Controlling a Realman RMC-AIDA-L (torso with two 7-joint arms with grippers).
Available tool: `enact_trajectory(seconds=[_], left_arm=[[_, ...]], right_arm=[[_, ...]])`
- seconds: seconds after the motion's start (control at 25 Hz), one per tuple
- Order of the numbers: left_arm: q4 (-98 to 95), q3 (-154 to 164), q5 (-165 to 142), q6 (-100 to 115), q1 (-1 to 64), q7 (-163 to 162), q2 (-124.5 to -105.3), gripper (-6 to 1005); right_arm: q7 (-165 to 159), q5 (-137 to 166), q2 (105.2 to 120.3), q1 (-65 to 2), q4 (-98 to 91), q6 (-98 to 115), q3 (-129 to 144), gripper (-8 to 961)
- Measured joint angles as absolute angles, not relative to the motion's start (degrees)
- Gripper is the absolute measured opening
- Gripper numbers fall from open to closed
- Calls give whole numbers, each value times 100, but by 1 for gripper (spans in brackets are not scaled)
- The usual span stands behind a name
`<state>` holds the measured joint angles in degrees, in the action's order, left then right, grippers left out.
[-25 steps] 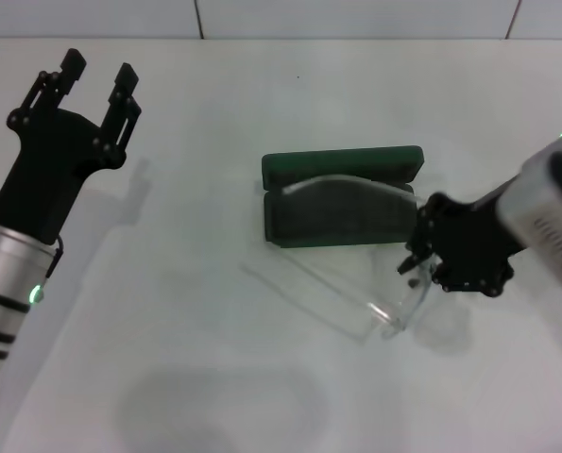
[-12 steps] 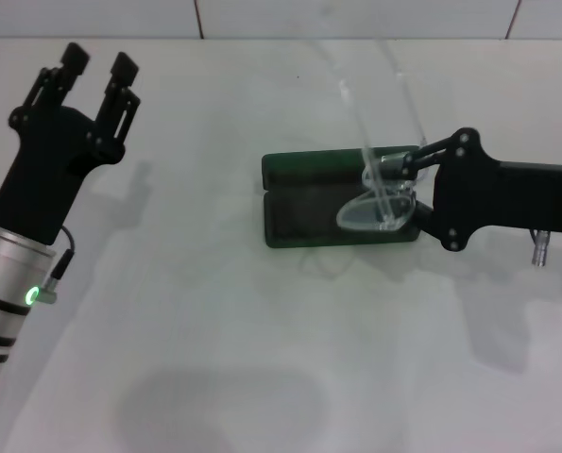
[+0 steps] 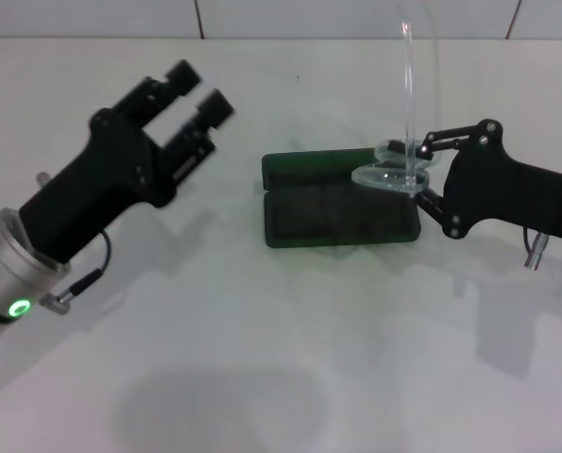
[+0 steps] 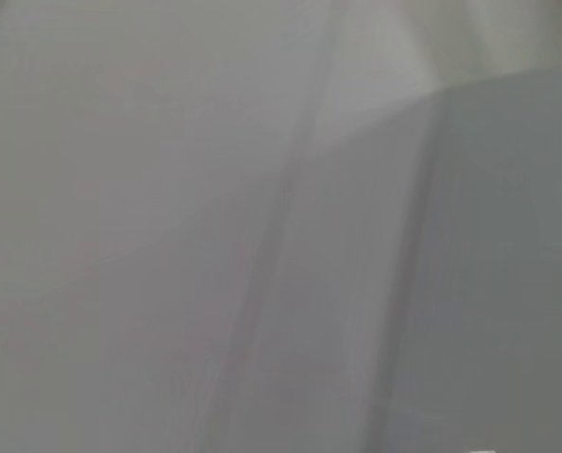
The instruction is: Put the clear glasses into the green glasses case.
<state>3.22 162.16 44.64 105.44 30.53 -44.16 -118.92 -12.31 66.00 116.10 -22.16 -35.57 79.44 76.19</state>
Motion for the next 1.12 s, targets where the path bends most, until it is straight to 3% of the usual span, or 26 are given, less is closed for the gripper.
enact_trajectory(seconds=[0.2, 0.48, 1.12], left_arm=[[333, 16216, 3474, 10907, 3503, -4369, -11822, 546], [420, 16215, 3050, 10775, 4105, -4014, -11943, 546], [609, 16293, 2501, 10038, 4878, -4219, -11953, 546]], right_arm=[[-1674, 6639, 11584, -2288, -3504, 7904, 7785, 127], [-2546, 7106, 11564, -2463, -3561, 7932, 7824, 126], [-2629, 7406, 11557, -2507, -3612, 8116, 7883, 125]])
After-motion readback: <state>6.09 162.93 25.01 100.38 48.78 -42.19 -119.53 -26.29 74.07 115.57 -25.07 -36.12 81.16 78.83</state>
